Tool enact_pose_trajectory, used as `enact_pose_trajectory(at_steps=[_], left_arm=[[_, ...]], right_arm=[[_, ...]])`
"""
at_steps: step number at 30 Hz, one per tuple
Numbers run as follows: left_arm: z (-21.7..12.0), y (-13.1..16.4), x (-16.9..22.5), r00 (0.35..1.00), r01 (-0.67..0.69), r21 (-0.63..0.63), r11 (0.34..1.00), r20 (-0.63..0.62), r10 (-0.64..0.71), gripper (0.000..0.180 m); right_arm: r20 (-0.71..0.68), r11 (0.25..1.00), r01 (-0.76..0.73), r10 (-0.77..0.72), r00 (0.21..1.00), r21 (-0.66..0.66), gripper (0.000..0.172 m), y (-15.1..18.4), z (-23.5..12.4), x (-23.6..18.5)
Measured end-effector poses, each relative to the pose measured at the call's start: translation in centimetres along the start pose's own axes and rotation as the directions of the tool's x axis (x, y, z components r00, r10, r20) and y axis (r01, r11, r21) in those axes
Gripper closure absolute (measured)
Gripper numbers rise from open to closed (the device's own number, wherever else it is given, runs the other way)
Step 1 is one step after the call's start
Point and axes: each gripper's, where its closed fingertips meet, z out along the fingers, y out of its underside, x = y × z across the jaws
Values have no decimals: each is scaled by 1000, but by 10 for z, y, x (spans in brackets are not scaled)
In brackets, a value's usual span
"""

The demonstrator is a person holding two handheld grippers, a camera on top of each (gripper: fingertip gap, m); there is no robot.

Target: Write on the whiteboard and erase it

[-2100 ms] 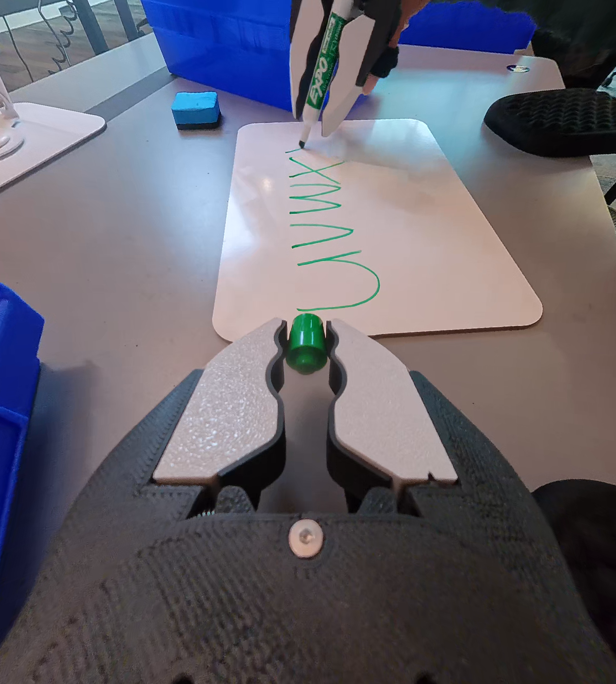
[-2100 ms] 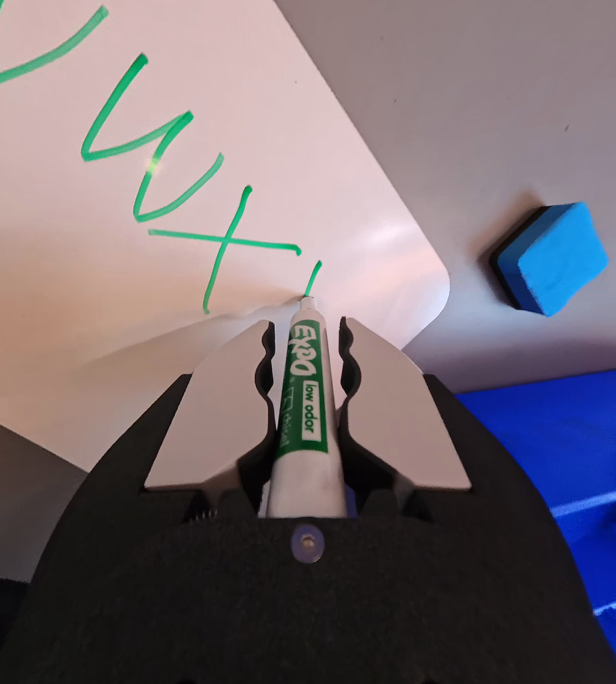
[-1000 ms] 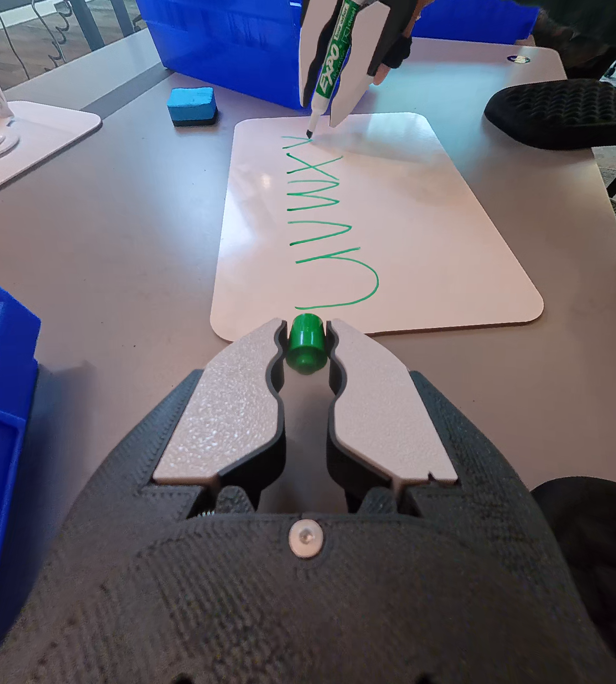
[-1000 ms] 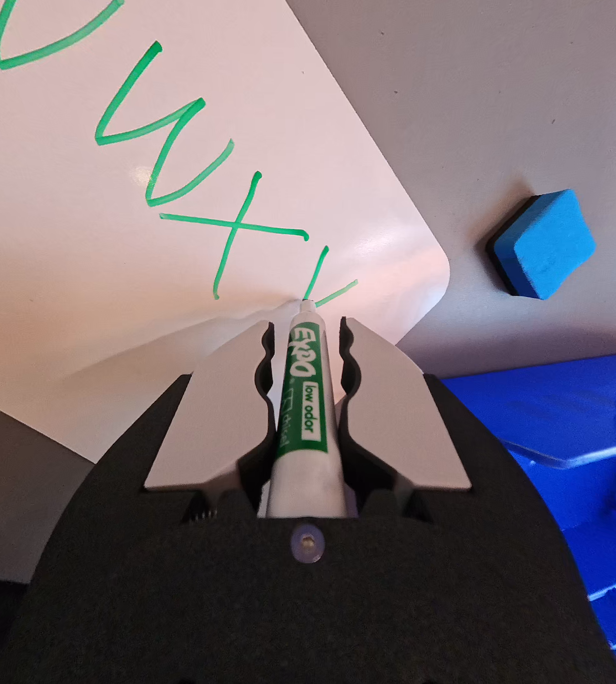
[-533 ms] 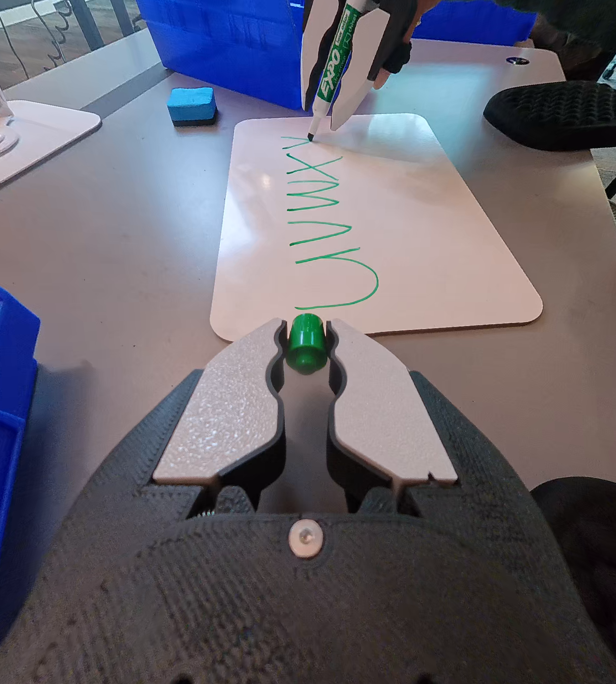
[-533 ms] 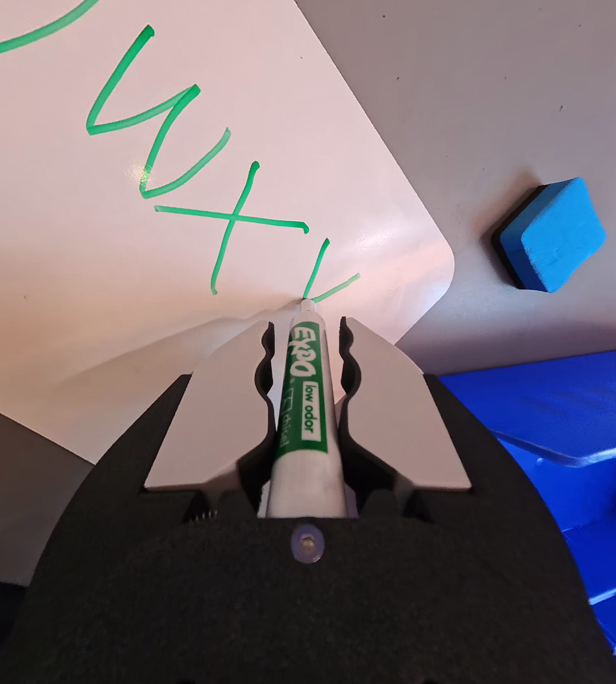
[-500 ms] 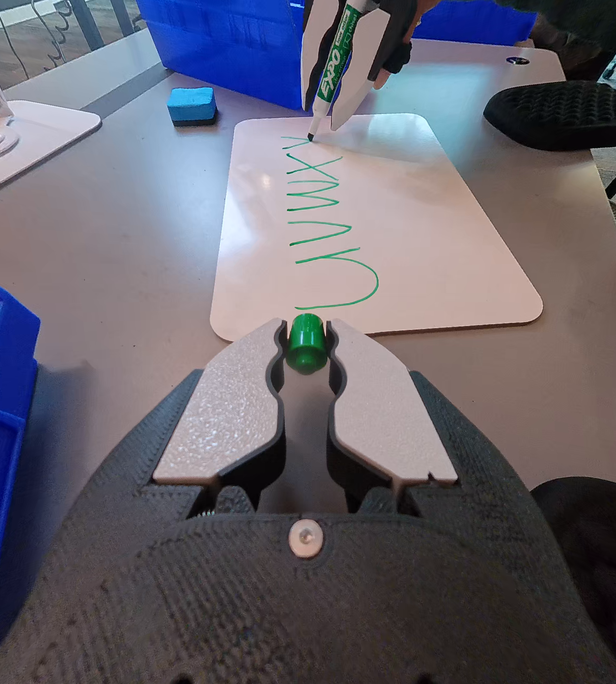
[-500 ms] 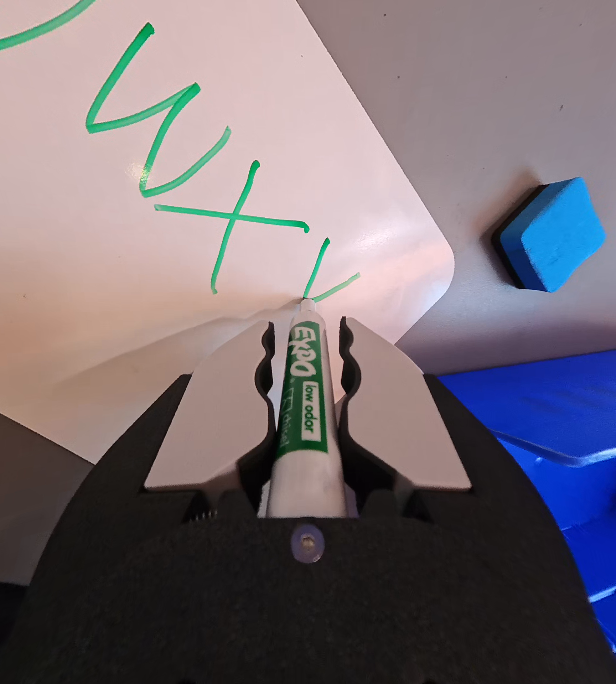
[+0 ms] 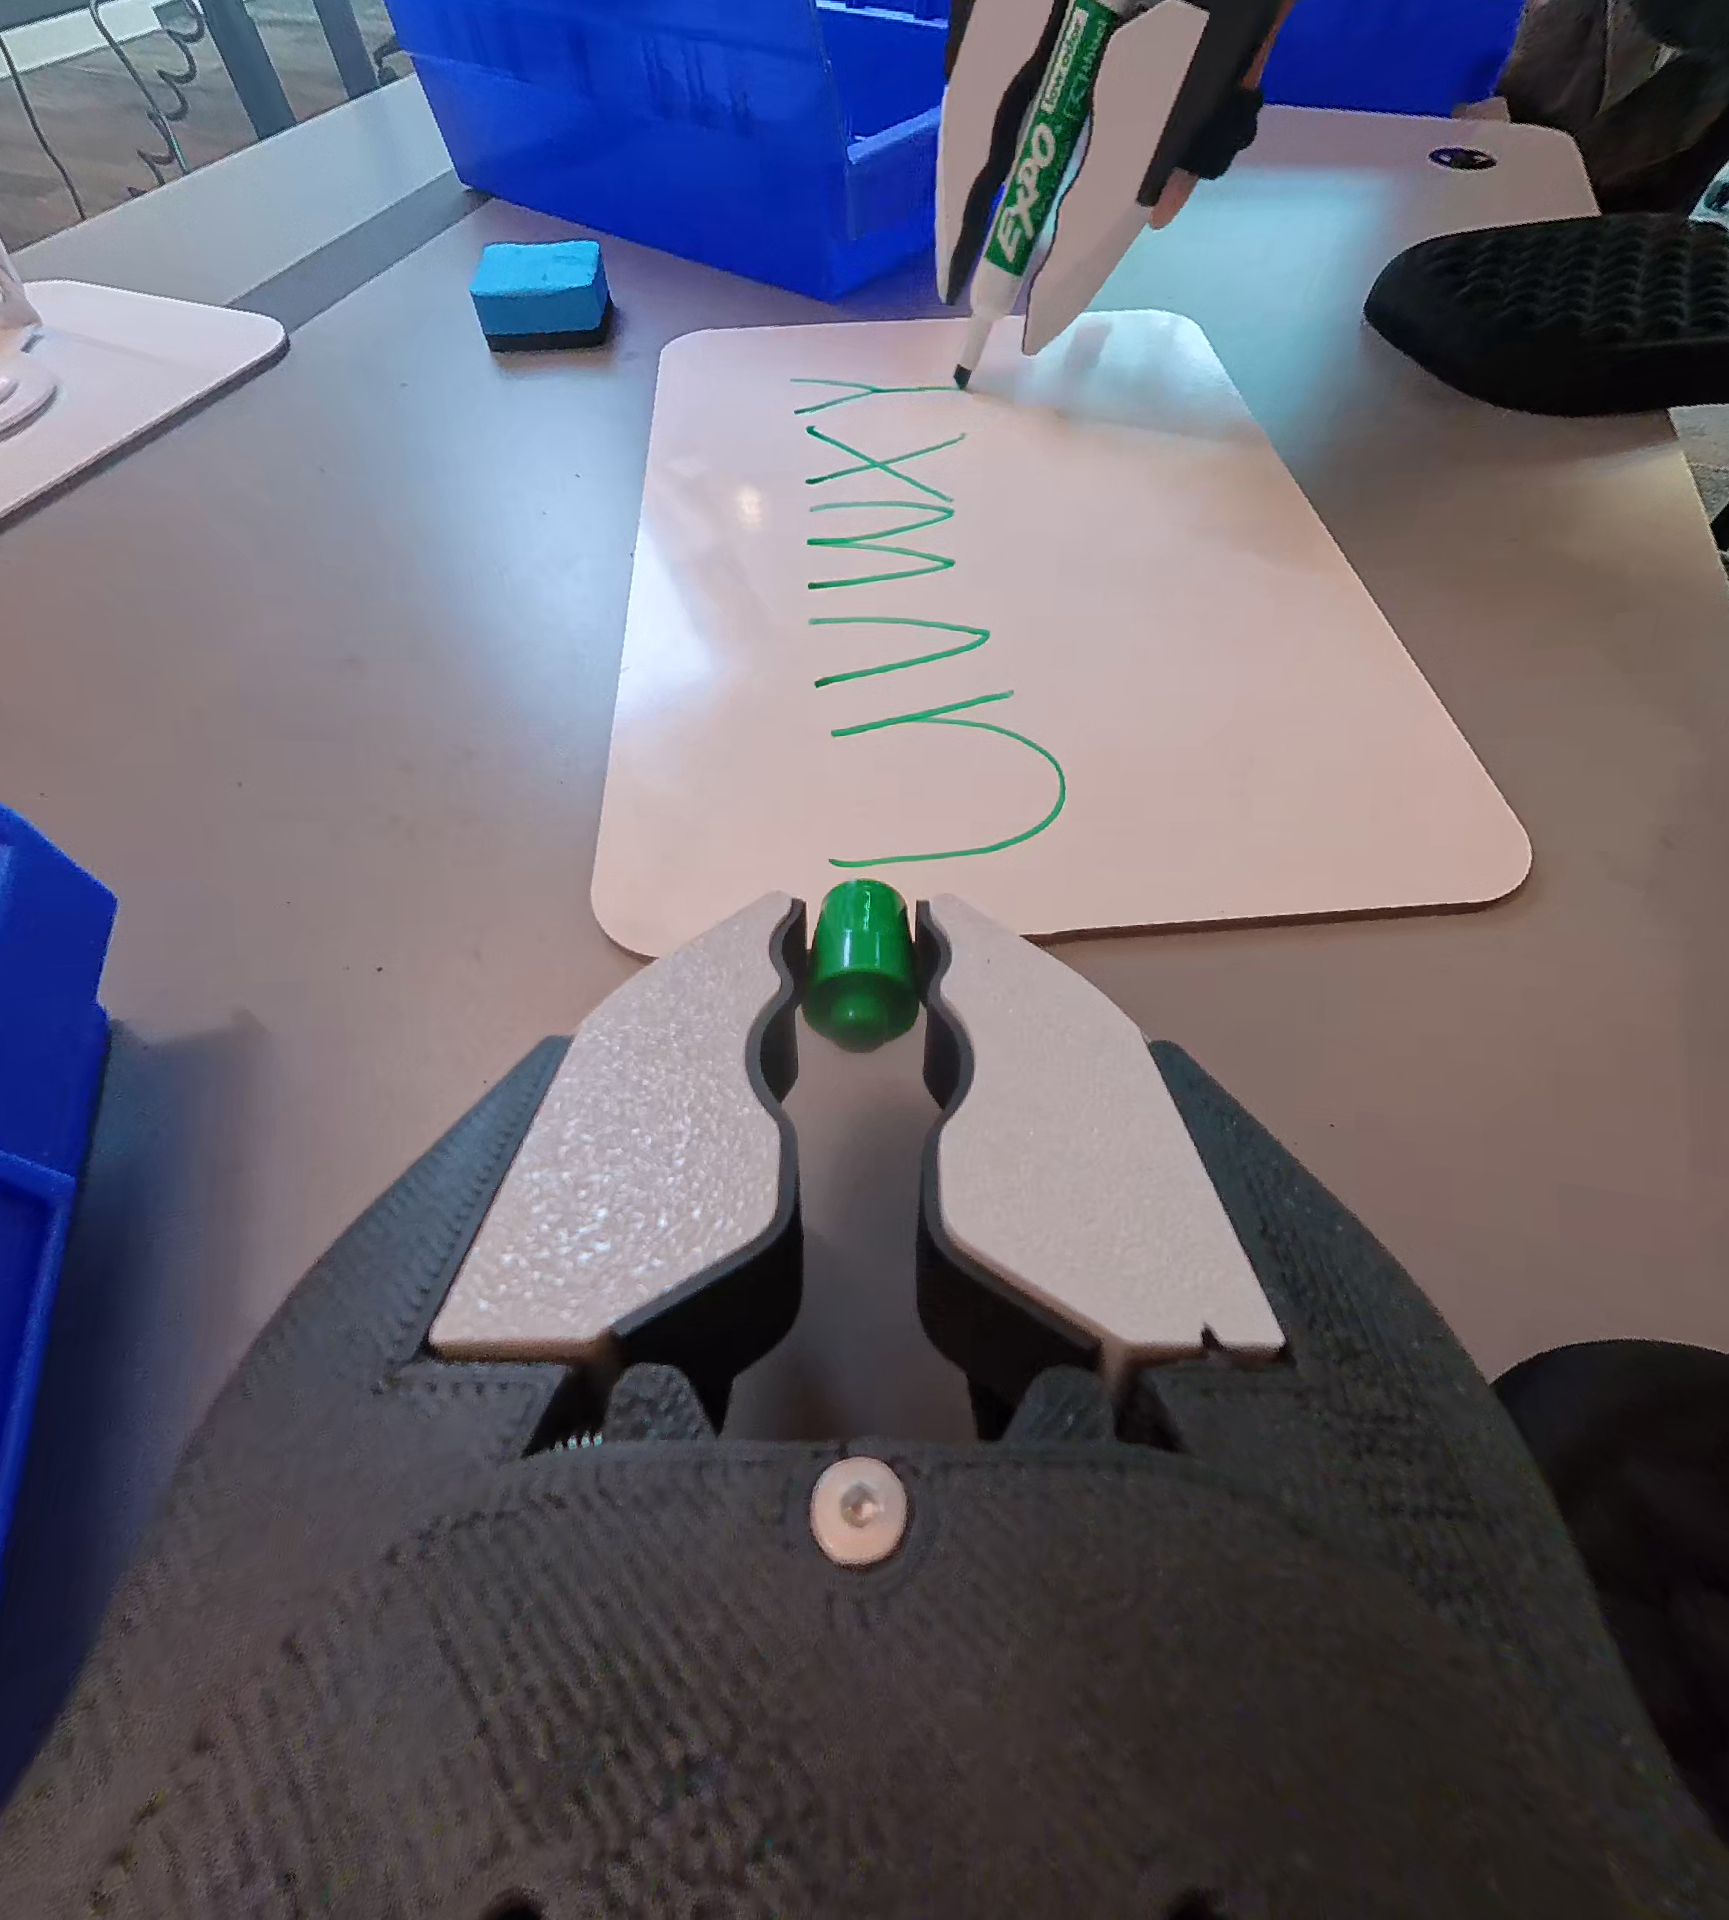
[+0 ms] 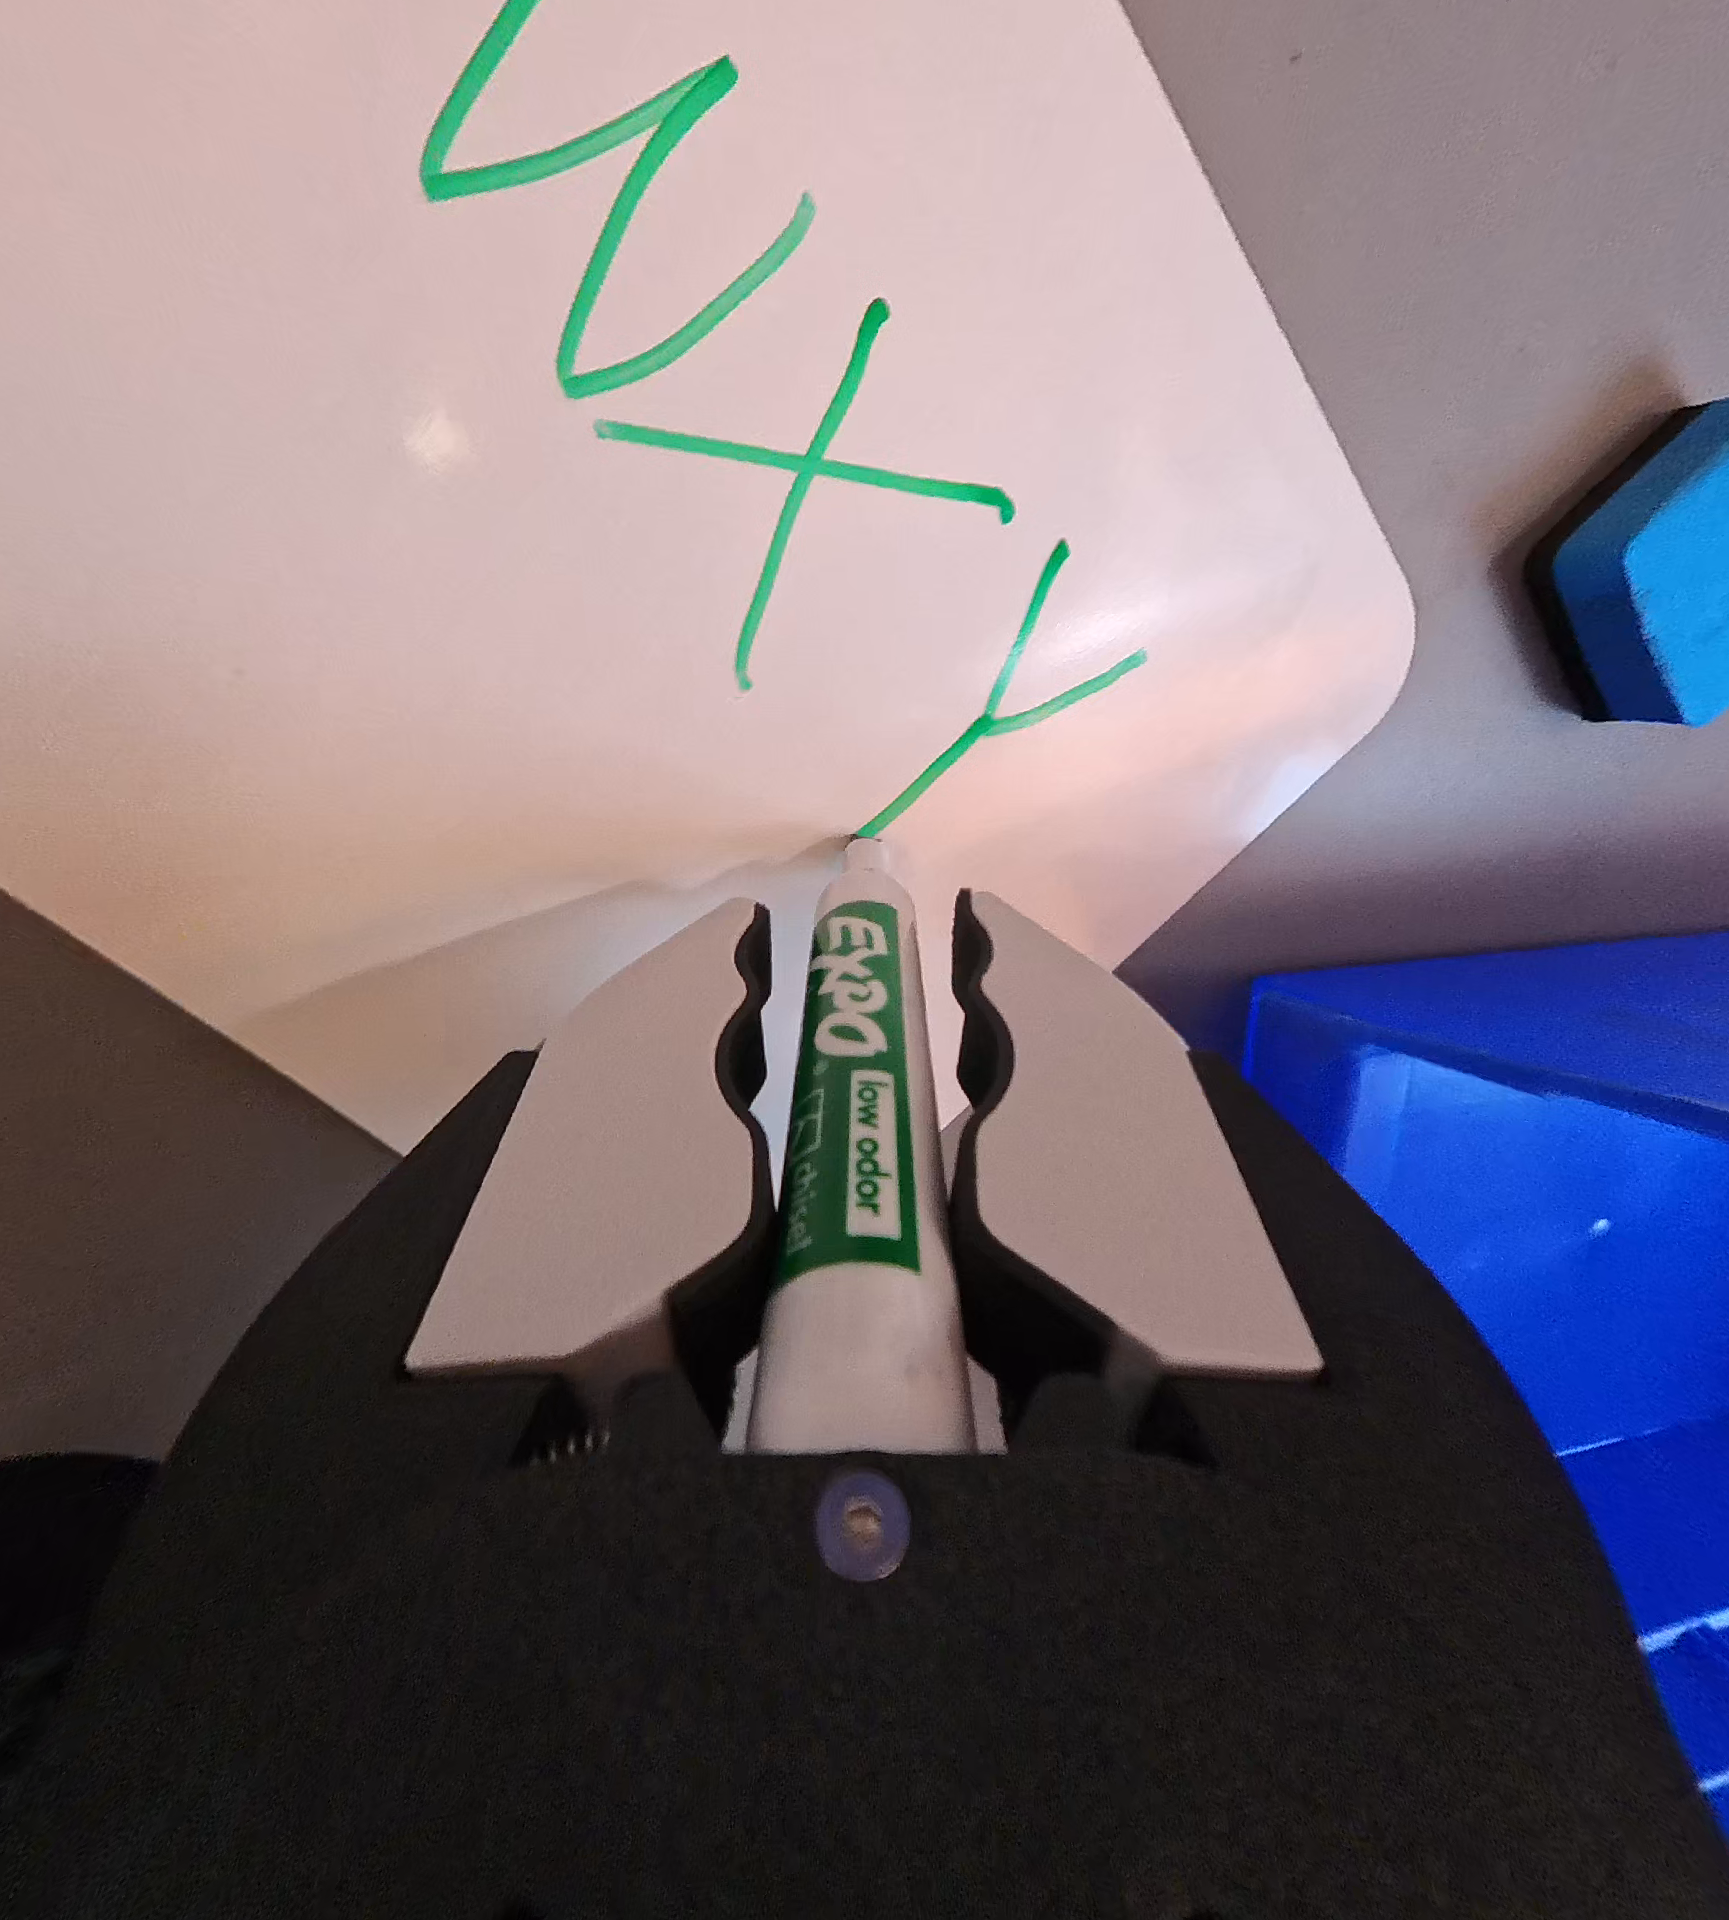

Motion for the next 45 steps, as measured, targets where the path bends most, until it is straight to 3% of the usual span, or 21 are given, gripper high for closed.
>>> enact_pose_trajectory(at_steps=[7, 12, 30, 37, 45], left_arm=[[0, 0, -1, 1000, 6, 4, 1000, 6, -6, 161], [-1, -1, -1, 1000, 15, 7, 1000, -1, -15, 161], [-1, 0, 0, 1000, 8, 5, 1000, -1, -8, 161], [0, 0, 0, 1000, 5, 2, 1000, -2, -5, 161], [0, 0, 0, 1000, 8, 0, 1000, 0, -8, 161]], right_arm=[[-53, 997, -31, 34, 998, 71, 136, -19, -9, 33], [-79, 997, -59, 63, 995, 52, 136, -12, 2, 54], [-78, 997, -61, 64, 995, 40, 134, -18, 19, 59], [-170, 997, -62, 54, 984, -45, 135, 5, 16, 74], [-109, 997, -68, 66, 992, -19, 136, 5, 11, 57]])
